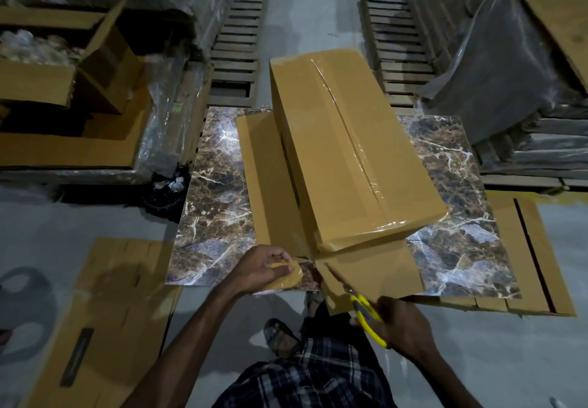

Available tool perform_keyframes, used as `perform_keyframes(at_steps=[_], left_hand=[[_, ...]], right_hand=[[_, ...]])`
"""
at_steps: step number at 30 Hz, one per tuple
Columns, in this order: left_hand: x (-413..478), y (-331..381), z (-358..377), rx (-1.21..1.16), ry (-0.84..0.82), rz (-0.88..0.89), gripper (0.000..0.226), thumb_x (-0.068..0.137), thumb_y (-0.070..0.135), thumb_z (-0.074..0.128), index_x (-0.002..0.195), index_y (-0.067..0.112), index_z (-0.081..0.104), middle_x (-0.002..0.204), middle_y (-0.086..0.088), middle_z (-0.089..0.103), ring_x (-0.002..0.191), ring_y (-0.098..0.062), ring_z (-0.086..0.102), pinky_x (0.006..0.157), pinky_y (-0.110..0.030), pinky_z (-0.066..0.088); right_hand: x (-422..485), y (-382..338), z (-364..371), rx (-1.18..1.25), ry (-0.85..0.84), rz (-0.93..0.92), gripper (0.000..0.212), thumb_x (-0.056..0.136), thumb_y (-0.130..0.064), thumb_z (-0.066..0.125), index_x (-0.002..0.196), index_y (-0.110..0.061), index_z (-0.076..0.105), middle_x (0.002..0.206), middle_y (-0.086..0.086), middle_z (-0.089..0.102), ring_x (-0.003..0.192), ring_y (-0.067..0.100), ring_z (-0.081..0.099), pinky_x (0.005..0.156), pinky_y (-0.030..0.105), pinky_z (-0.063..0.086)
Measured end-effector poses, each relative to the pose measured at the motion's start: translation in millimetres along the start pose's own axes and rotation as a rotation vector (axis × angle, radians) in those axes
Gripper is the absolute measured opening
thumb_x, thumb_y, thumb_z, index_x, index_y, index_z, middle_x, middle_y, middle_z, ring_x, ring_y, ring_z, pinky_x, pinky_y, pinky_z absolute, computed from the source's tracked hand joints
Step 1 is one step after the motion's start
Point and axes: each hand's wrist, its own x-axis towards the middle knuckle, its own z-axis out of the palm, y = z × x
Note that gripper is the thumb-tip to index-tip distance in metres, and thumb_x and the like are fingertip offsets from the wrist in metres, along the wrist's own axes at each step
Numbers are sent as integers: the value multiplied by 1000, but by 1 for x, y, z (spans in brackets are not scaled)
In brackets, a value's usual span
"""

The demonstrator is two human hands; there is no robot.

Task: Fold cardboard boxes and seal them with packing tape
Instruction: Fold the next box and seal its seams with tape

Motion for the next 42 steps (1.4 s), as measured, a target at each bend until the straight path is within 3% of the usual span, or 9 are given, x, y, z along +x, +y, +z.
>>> perform_keyframes(at_steps=[7, 14, 20, 23, 28, 31, 34, 38, 42], left_hand=[[-17, 7, 12, -128, 97, -17, 7, 87, 41, 76, 87, 35, 77, 111, 16, 76, 115, -10, 67, 104, -40, 51], [-22, 25, 34, -144, 89, -2, 11, 88, 43, 76, 91, 33, 77, 107, 22, 76, 111, -7, 68, 106, -44, 52], [-30, 37, 37, -87, 227, -33, 8, 91, 38, 77, 86, 43, 73, 103, 31, 72, 112, -11, 67, 96, -32, 53], [-39, 44, 42, -15, 315, -11, 11, 85, 43, 81, 89, 45, 71, 100, 21, 75, 107, -8, 69, 86, -28, 55], [-42, 48, 40, 25, 370, -67, 77, 68, 61, 88, 134, 55, 49, 51, 7, 52, 58, -11, 57, 55, -29, 37], [-43, 47, 43, 45, 380, -123, 80, 51, 81, 78, 123, 48, 64, 57, 12, 57, 68, -9, 63, 62, -25, 42], [-44, 60, 60, 82, 430, -134, 60, 54, 82, 77, 99, 42, 73, 71, 16, 71, 78, -4, 68, 68, -25, 50], [-34, 83, 90, 143, 448, -162, 60, 59, 94, 58, 62, 35, 65, 62, 13, 65, 74, -9, 68, 66, -30, 48], [-11, 117, 142, 186, 391, -214, 55, 69, 93, 58, 69, 38, 68, 73, 16, 66, 83, -10, 66, 74, -30, 48]], right_hand=[[0, 49, -9, -201, 51, -156, 76, 64, -106, 21, 75, -34, 44, 68, -7, 54, 63, 8, 58, 57, 32, 47], [-26, -41, 11, -55, 257, -308, 44, 74, -75, 62, 98, -39, 51, 77, -3, 72, 74, 26, 70, 58, 29, 32], [-45, -59, 20, -51, 391, -270, 48, 72, -75, 62, 75, -36, 35, 56, -5, 57, 51, 16, 59, 48, 27, 25], [-53, -61, 16, -39, 408, -265, 46, 72, -77, 59, 74, -37, 37, 55, -7, 57, 50, 15, 59, 48, 26, 26], [-56, -51, 9, -108, 409, -290, 41, 68, -75, 59, 77, -35, 57, 58, -10, 60, 51, 12, 62, 47, 24, 28], [-55, -44, 2, -141, 440, -304, 40, 66, -73, 61, 81, -36, 66, 60, -11, 63, 56, 14, 66, 44, 25, 32], [-54, -30, -7, -134, 468, -328, 42, 66, -70, 63, 89, -35, 69, 66, -10, 67, 61, 22, 69, 42, 30, 41], [-50, 1, -31, -126, 542, -391, 41, 68, -65, 59, 91, -34, 74, 70, -12, 70, 57, 19, 69, 44, 23, 39], [-40, 54, -61, -137, 631, -398, 42, 70, -61, 58, 88, -29, 78, 66, -10, 69, 55, 16, 69, 41, 22, 39]])
